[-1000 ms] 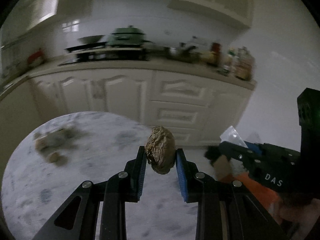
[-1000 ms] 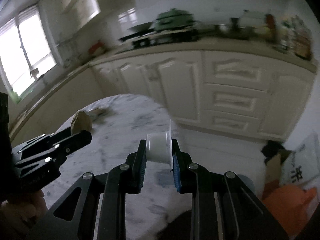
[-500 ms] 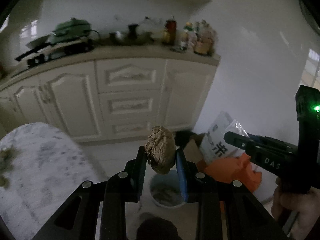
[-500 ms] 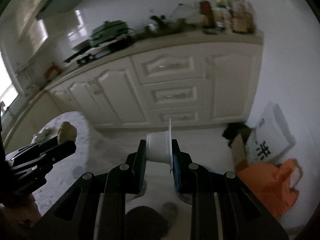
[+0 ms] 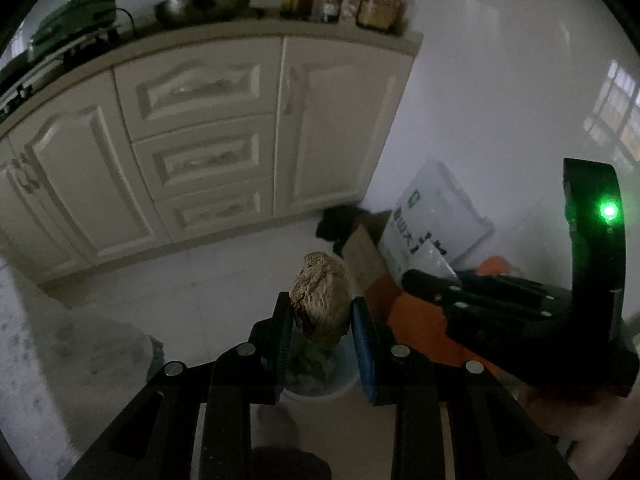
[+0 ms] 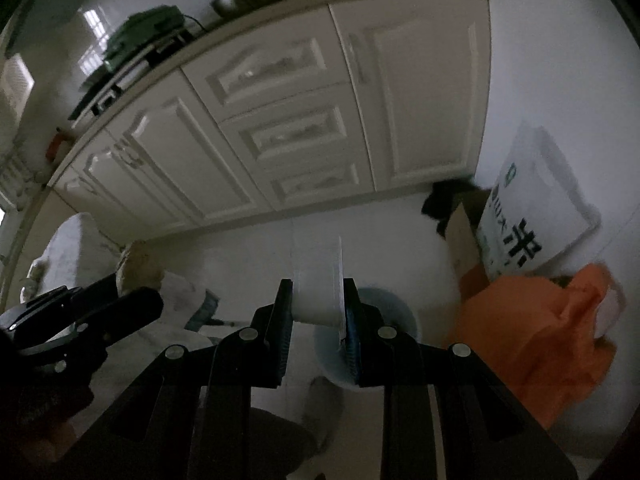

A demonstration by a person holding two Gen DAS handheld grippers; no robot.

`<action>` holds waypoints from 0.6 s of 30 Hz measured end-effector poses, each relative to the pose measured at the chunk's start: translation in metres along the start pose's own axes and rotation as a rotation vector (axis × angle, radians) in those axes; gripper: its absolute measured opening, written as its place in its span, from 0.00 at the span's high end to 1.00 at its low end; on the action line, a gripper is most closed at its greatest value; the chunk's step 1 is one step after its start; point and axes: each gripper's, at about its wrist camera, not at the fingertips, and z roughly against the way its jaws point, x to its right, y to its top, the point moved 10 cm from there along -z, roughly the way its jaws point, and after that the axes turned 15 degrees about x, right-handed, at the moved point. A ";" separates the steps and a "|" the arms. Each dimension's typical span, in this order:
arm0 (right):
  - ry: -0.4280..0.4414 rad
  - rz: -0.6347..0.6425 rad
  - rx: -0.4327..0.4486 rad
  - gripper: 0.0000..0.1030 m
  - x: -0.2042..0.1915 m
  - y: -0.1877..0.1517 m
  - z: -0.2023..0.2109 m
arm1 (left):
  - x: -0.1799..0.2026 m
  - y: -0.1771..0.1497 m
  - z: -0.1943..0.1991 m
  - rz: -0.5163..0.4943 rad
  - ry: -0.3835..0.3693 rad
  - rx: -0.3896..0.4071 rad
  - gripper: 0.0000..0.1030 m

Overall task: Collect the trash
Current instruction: 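Open both grippers over the bin to drop the potato and cup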

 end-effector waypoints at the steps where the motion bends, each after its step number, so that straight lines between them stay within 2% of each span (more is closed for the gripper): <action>1: -0.002 -0.005 -0.014 0.77 0.004 -0.003 -0.007 | 0.003 0.000 -0.010 -0.003 0.001 -0.010 0.76; 7: -0.007 -0.057 -0.089 0.73 0.027 -0.023 -0.043 | 0.014 -0.009 -0.071 -0.014 -0.009 -0.118 0.74; 9: -0.016 -0.080 -0.095 0.54 0.034 -0.027 -0.049 | 0.014 -0.009 -0.089 -0.011 -0.002 -0.145 0.68; 10: -0.014 -0.089 -0.097 0.49 0.035 -0.027 -0.050 | 0.014 -0.008 -0.095 -0.013 0.000 -0.154 0.56; 11: -0.018 -0.101 -0.092 0.37 0.039 -0.028 -0.049 | 0.015 -0.007 -0.100 -0.016 0.006 -0.155 0.42; 12: -0.024 -0.107 -0.088 0.28 0.041 -0.027 -0.048 | 0.014 -0.004 -0.103 -0.021 0.027 -0.142 0.39; 13: -0.026 -0.112 -0.084 0.24 0.042 -0.027 -0.047 | 0.013 -0.002 -0.103 -0.027 0.040 -0.130 0.33; 15: -0.034 -0.126 -0.069 0.06 0.045 -0.025 -0.043 | 0.011 0.003 -0.104 -0.026 0.055 -0.120 0.24; 16: -0.041 -0.132 -0.059 0.02 0.047 -0.024 -0.040 | 0.010 0.005 -0.101 -0.026 0.064 -0.110 0.20; 18: -0.042 -0.149 -0.048 0.00 0.047 -0.022 -0.035 | 0.006 0.008 -0.093 -0.032 0.099 -0.083 0.17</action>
